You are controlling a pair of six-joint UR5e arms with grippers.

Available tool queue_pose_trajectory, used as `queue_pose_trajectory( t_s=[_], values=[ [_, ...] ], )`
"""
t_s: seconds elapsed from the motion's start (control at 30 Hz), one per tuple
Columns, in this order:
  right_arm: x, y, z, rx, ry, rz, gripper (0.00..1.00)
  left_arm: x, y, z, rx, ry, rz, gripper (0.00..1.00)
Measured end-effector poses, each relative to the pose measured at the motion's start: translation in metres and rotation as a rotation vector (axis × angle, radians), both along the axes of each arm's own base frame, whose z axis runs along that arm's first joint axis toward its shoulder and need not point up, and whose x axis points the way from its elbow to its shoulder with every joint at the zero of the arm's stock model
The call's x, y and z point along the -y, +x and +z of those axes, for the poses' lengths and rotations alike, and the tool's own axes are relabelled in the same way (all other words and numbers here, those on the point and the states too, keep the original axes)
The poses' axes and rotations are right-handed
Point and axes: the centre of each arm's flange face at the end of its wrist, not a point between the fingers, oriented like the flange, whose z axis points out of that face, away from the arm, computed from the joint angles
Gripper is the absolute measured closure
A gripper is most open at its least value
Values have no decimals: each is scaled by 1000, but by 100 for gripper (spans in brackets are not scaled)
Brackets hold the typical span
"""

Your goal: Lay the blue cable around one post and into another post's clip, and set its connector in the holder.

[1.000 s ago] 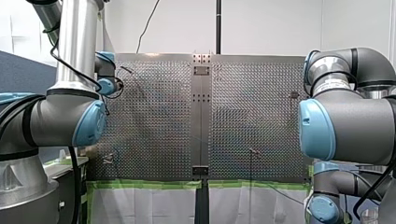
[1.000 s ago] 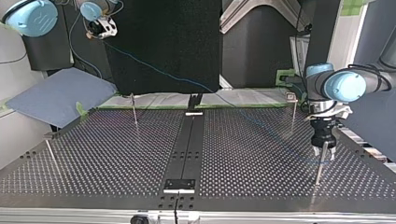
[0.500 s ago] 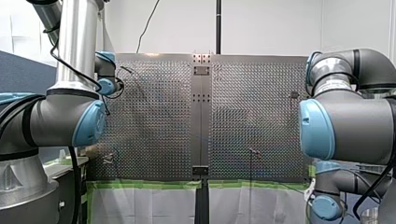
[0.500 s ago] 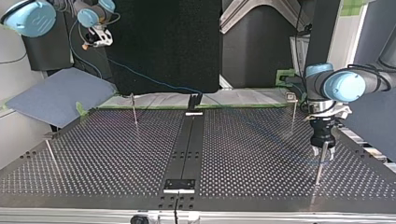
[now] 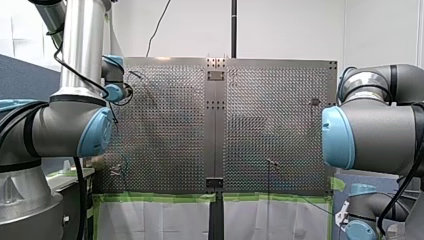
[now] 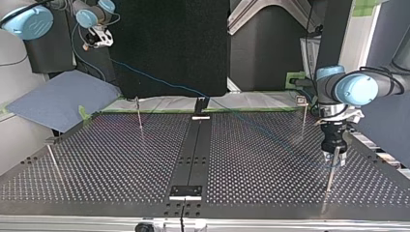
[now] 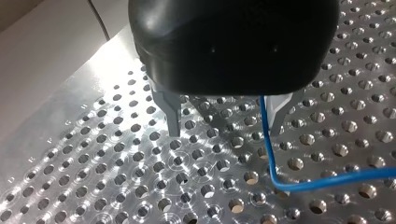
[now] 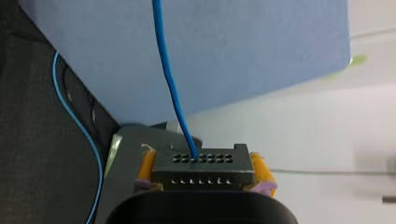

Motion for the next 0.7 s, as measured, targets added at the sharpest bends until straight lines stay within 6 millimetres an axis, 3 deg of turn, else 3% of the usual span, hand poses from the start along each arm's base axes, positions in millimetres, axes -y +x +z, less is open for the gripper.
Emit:
queue_pose_trajectory(
  t_s=[0.27,0.7],
  values=[
    [10,15,9,-52,-20,118,100,3,0,0,0,0,-5,14],
    [42,74,64,-33,-148,330,100,3,-3,-3,-26,-8,10,14]
  ],
)
